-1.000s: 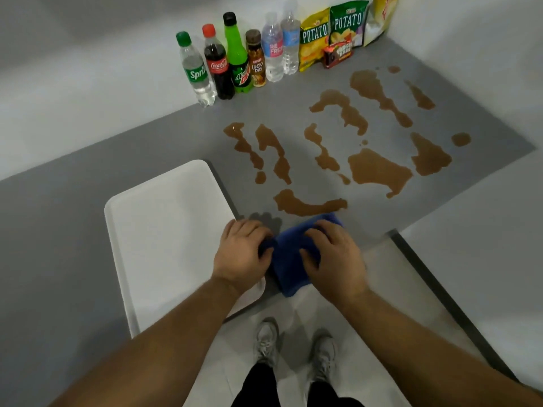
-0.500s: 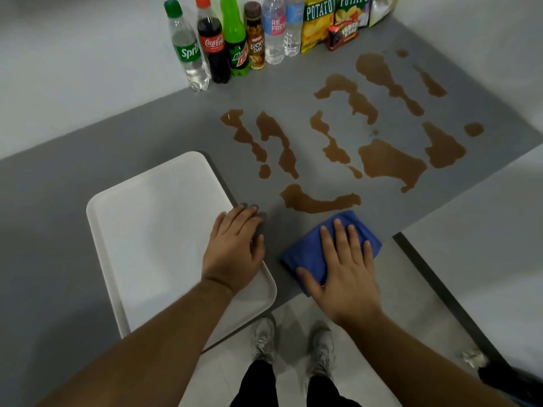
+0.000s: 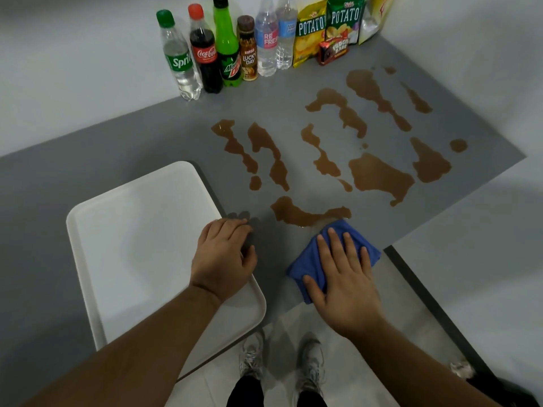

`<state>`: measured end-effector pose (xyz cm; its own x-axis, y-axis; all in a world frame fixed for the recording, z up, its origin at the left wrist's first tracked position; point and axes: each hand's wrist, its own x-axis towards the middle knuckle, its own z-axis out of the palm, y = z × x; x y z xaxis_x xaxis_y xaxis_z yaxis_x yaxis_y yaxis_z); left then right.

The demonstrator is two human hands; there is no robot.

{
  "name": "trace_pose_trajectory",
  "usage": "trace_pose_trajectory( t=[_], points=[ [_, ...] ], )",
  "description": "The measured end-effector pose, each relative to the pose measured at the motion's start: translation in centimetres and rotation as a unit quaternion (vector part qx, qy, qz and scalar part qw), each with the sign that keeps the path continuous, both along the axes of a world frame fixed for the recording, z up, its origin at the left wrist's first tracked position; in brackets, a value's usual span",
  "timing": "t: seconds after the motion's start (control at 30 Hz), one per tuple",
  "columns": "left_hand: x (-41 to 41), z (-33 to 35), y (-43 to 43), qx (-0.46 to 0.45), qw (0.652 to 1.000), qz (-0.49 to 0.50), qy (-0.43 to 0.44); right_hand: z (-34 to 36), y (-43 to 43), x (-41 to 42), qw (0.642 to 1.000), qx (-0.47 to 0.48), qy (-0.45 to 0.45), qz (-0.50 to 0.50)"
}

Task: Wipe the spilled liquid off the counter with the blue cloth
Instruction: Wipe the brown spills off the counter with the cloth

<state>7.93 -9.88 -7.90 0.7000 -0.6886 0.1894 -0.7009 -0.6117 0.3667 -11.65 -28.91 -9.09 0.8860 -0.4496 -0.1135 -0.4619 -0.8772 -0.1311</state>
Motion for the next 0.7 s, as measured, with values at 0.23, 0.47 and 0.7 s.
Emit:
trace_pose_trajectory(
  t=[0.23, 0.47, 0.7],
  points=[
    [3.1, 0.7, -1.6, 0.063, 0.997, 0.013, 0.034, 0.8, -2.4, 5.7, 0.996, -0.007, 0.041, -0.077],
    [3.1, 0.4, -1.4, 0.052, 0.998, 0.026, 0.022, 0.4, -2.1, 3.3, 1.0, -0.006, 0.0, 0.015],
    [3.2, -0.1, -1.4, 0.039, 0.999, 0.025, 0.013, 0.8, -3.5, 5.7, 1.0, -0.004, 0.023, -0.017]
  ],
)
